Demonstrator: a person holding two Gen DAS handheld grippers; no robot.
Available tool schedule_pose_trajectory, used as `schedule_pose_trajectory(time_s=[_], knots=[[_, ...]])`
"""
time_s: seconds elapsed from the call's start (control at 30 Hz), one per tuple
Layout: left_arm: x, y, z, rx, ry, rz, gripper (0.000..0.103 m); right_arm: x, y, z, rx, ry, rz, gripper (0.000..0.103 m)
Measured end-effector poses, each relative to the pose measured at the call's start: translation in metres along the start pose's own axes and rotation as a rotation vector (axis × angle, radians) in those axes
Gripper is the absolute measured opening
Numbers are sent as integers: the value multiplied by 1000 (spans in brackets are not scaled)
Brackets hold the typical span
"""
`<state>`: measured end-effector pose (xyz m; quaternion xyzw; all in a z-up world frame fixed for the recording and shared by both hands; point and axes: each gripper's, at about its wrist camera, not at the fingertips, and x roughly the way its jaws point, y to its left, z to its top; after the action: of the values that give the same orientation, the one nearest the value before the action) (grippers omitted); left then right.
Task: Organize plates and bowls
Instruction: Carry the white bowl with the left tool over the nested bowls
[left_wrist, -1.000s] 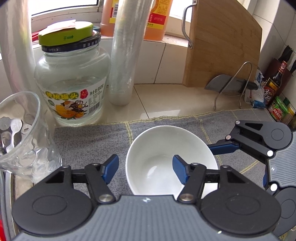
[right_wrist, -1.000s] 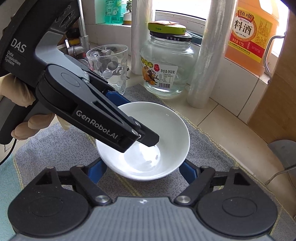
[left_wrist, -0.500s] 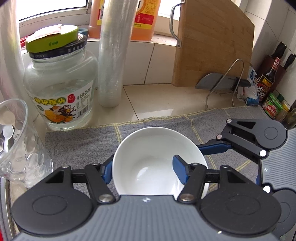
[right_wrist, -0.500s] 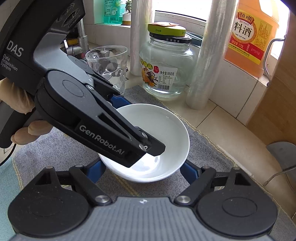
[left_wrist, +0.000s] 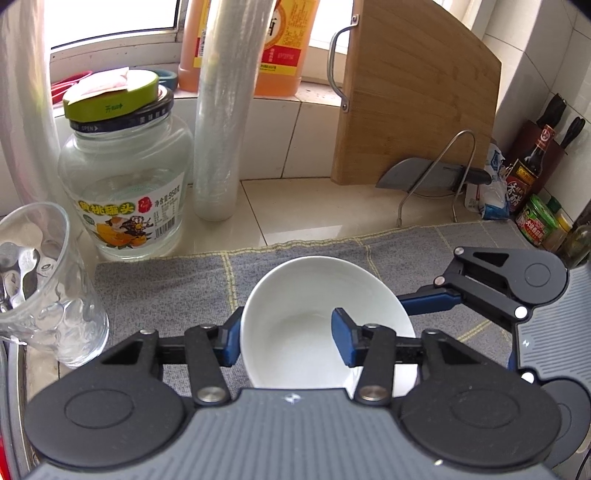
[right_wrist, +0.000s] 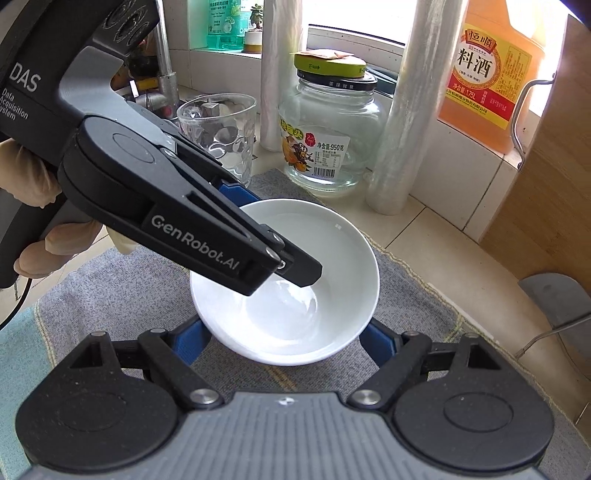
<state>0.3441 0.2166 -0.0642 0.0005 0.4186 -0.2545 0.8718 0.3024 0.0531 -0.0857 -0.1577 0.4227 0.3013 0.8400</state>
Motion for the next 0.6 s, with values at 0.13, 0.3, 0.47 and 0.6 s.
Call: schedule_pose_trajectory(time_s=[0.13,0.3,0.47,0.6], knots=[[-12,-11,-1,-6,-5,-6,47,-14,3,-1,-11,2,-1,90],[-25,-30,-4,-12,2,-6,47,-33,5,-7,-6,8,8,90],[-36,-50,-6,-11,5,-18,47,-58,9,-18,-5,7,9,90],[-47,-73,-9,8,5,-23,47,-80,8,-30,7,0,17,90]])
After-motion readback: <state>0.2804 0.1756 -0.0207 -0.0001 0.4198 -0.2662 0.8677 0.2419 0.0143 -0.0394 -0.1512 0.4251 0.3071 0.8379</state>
